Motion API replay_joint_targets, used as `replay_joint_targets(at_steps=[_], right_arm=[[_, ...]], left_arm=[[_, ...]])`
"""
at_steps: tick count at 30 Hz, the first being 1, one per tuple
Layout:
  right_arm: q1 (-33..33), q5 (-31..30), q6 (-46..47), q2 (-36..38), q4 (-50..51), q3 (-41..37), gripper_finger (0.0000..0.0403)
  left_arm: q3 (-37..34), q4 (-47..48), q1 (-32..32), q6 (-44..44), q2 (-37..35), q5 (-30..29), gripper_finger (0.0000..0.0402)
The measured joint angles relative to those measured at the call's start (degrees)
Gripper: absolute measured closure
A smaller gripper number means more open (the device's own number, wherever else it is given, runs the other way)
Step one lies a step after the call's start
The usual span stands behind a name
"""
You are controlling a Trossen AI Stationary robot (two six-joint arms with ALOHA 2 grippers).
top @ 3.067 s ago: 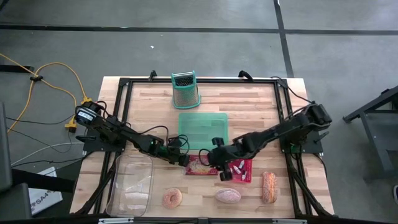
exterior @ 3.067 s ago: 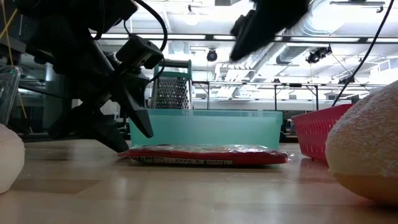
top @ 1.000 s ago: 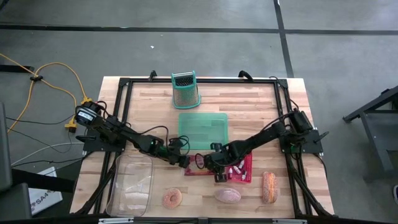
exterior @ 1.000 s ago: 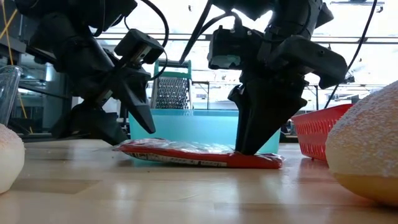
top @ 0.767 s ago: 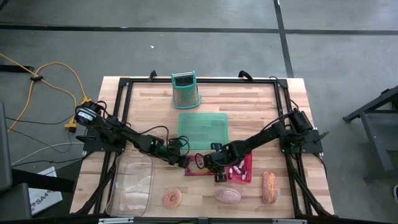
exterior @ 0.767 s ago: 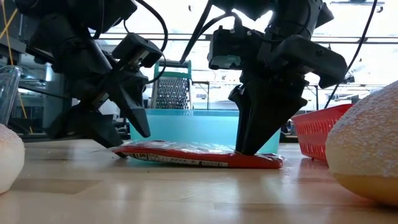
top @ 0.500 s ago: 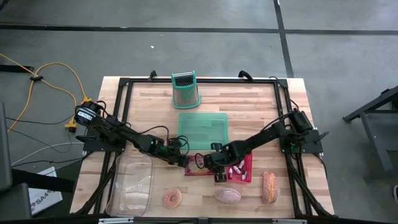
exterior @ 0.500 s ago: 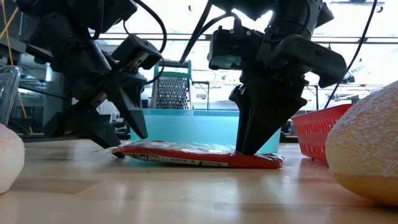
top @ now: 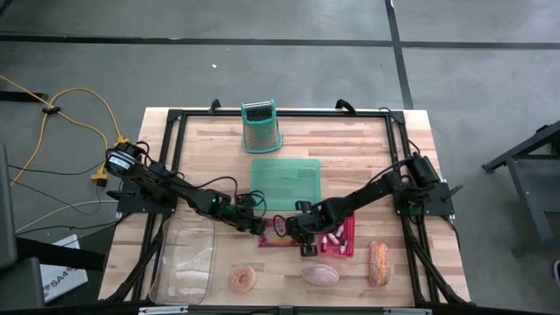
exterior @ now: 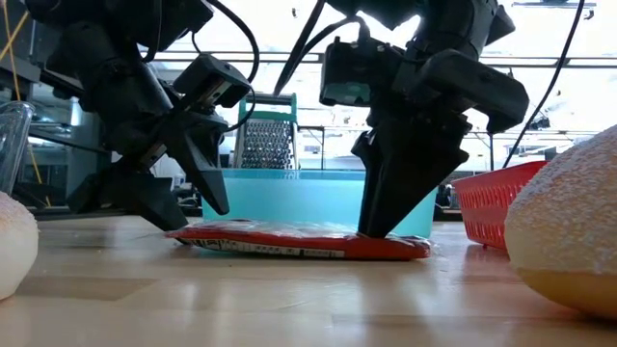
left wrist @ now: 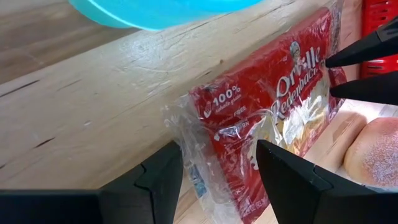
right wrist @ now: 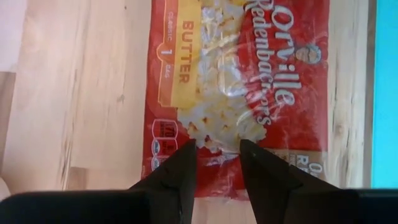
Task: Pick & Place Food Item
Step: Put the popcorn bag into the green bin
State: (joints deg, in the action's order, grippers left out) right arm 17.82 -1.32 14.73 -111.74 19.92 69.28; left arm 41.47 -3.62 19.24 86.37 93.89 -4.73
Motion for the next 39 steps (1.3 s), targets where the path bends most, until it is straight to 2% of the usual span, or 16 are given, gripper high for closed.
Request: replay_joint_targets(at_steps=[6, 20, 27, 39], right_arm=[[0.0, 0.1, -0.4, 0.0, -0.8, 0.0, 0.0291], [0.0, 0.0, 0.5, 0.1, 2.4, 0.1, 0.0291], [-0.1, 0.1, 0.4, -2.5, 2.3, 0.3, 0.0291], [-0.1, -0.2, 0.4, -2.5, 1.7, 0.2, 0.0291]], left_arm=[[0.0, -0.1, 0.0, -0.9, 0.0, 1.3, 0.0203], [0.1, 2.8, 0.0, 3.1, 0.0, 2.9, 0.0203], [0.0, 2.9, 0.0, 3.7, 0.0, 3.3, 0.0203], [-0.1, -0.4, 0.0, 2.8, 2.0, 4.2, 0.0203]])
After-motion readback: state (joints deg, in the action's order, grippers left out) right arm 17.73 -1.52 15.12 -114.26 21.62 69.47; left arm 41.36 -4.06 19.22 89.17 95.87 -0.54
